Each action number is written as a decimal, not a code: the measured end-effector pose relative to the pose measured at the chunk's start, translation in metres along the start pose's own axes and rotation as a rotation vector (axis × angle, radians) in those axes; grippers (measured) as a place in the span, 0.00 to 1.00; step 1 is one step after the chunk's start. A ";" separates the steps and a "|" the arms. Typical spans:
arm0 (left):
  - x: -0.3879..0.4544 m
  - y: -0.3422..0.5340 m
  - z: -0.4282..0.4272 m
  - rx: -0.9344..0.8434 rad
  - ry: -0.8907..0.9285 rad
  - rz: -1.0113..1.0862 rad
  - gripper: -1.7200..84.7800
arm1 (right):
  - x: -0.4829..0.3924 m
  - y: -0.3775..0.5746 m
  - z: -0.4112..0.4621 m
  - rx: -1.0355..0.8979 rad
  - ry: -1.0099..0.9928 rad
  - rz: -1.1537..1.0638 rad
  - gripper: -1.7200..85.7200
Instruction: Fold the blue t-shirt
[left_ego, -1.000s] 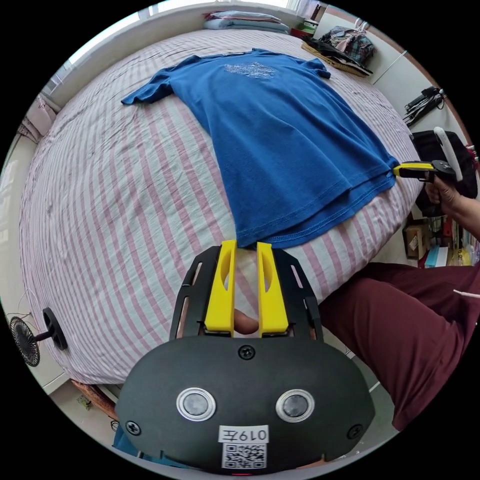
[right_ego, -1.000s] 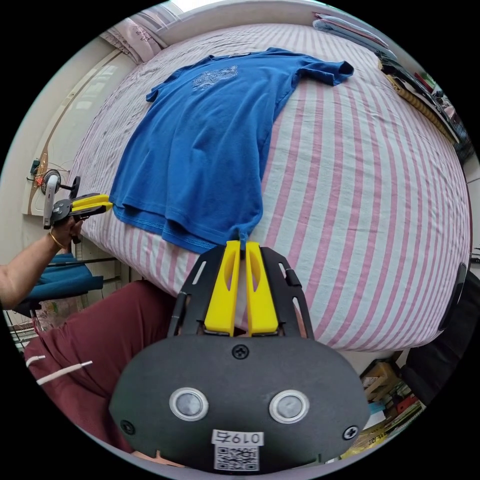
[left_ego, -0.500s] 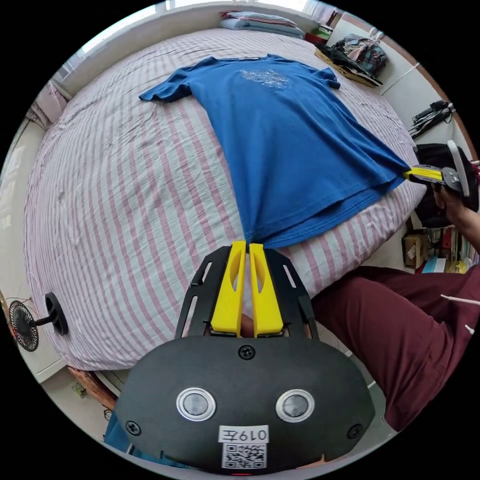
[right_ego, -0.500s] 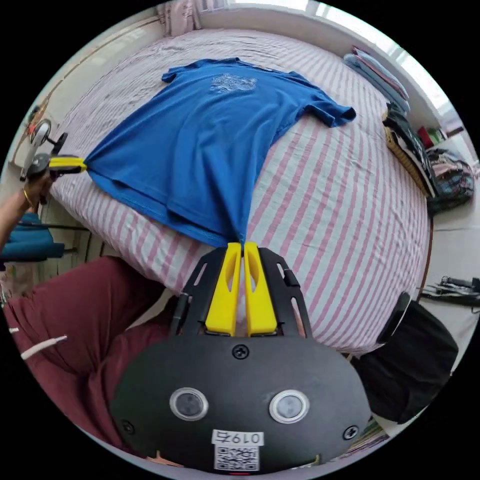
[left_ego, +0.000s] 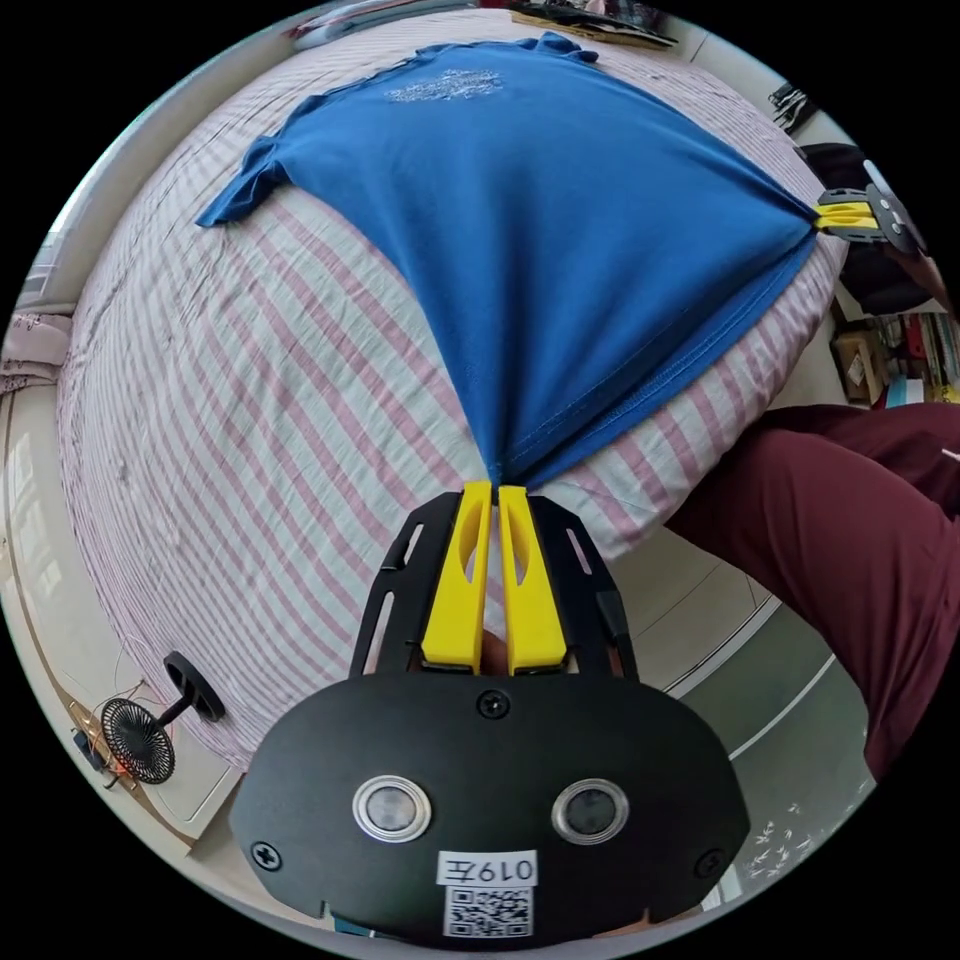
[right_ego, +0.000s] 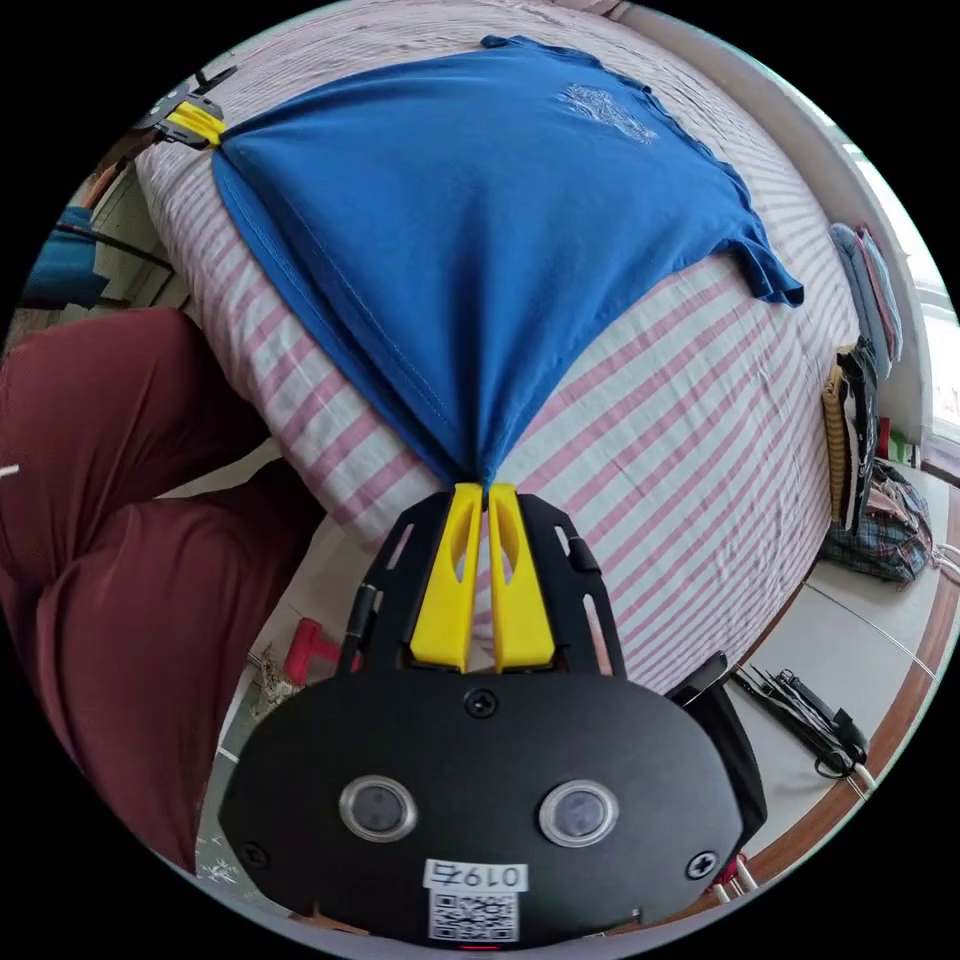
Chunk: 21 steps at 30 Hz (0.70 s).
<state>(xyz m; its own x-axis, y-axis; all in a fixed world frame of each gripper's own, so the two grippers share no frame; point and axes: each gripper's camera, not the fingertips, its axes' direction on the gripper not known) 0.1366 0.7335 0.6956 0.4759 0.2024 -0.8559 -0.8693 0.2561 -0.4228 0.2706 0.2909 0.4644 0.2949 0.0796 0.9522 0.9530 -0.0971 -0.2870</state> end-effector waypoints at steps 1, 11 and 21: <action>0.000 -0.003 -0.001 -0.010 0.008 -0.015 0.03 | -0.001 -0.003 0.001 -0.006 -0.002 0.004 0.02; -0.012 0.022 -0.044 0.023 0.068 -0.135 0.04 | 0.002 -0.005 -0.018 0.076 -0.025 0.044 0.12; 0.070 -0.044 -0.094 0.220 0.029 0.205 0.07 | -0.046 -0.068 -0.037 0.290 -0.178 -0.176 0.11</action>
<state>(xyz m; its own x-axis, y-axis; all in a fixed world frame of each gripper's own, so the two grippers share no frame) 0.1960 0.6474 0.6263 0.2865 0.2448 -0.9263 -0.8954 0.4123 -0.1680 0.1896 0.2566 0.4442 0.1078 0.2440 0.9638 0.9627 0.2165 -0.1625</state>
